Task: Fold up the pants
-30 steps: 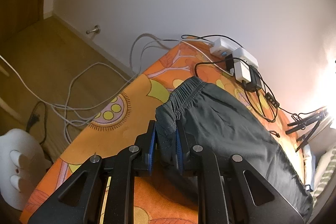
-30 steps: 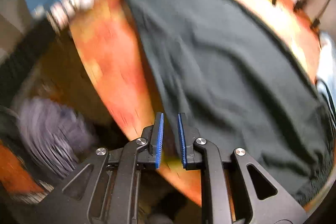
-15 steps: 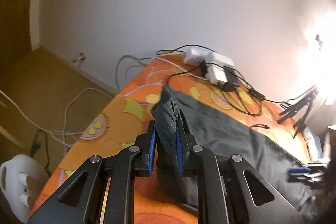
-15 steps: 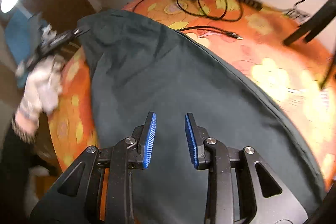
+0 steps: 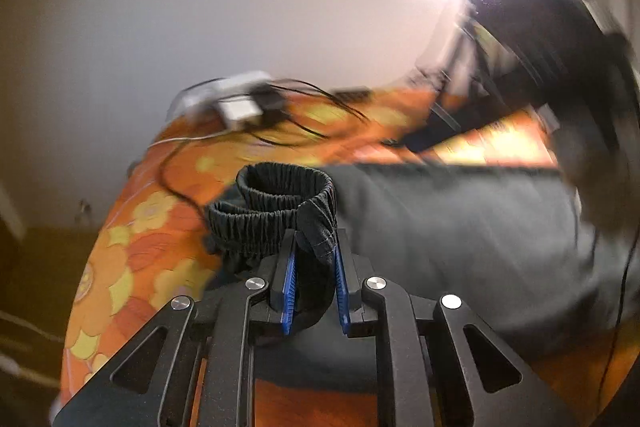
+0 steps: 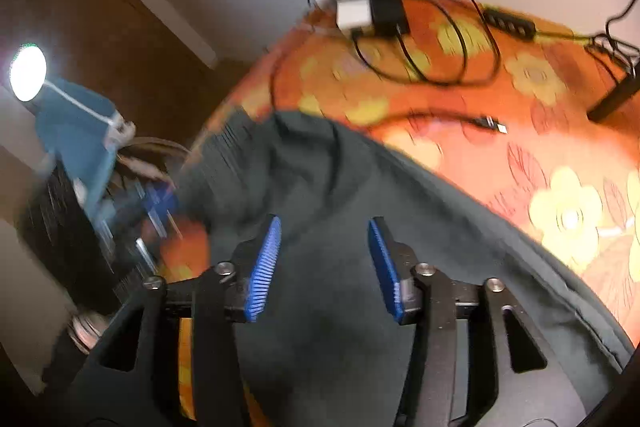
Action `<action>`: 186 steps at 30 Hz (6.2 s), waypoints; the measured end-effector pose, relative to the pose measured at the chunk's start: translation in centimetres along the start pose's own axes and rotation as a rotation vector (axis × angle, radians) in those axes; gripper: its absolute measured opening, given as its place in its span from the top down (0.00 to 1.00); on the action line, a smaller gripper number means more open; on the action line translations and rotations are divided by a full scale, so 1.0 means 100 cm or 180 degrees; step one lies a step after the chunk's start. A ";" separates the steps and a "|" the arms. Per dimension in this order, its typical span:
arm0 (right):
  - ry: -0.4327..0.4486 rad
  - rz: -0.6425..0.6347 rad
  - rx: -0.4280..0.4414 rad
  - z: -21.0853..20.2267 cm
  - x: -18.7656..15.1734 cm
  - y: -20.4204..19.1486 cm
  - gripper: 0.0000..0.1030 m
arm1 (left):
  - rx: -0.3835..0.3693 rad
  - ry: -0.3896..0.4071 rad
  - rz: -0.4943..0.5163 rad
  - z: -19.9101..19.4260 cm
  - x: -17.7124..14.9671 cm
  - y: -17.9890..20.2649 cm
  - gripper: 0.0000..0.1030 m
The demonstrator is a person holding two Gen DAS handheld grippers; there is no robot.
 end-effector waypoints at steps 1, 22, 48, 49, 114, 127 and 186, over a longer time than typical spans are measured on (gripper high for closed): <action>-0.0010 0.0025 0.0030 0.003 0.003 -0.002 0.48 | 0.0007 -0.0020 0.0084 0.000 -0.002 0.006 0.85; -0.0753 -0.0215 0.0212 0.081 -0.006 -0.057 0.42 | 0.0343 -0.0070 0.1260 -0.007 -0.033 0.067 0.85; -0.0642 -0.0262 -0.0100 0.070 -0.014 -0.037 0.79 | 0.0236 -0.0120 0.1105 -0.007 -0.025 0.067 0.85; -0.0630 -0.0247 -0.0095 0.068 -0.014 -0.037 0.79 | 0.0229 -0.0117 0.1095 -0.007 -0.025 0.067 0.85; 0.0519 0.1249 -0.0396 -0.290 -0.198 0.178 0.82 | -0.1609 -0.0035 0.0462 -0.067 0.066 0.360 0.86; 0.0661 0.1553 -0.0733 -0.370 -0.252 0.253 0.83 | -0.1997 -0.0087 0.0771 -0.066 0.067 0.466 0.94; 0.0178 0.1617 -0.2050 -0.410 -0.361 0.318 0.88 | -0.0350 -0.0404 -0.0098 -0.066 -0.021 0.212 0.93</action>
Point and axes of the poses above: each gripper's, at about its wrist camera, not at the fingertips, and z roughly the way its jaws point, y to its right, x to its top, the point moved 5 cm from there along z, roughly the way its jaws point, and after that the axes turned 2 degrees about z, right-handed, at the moved point
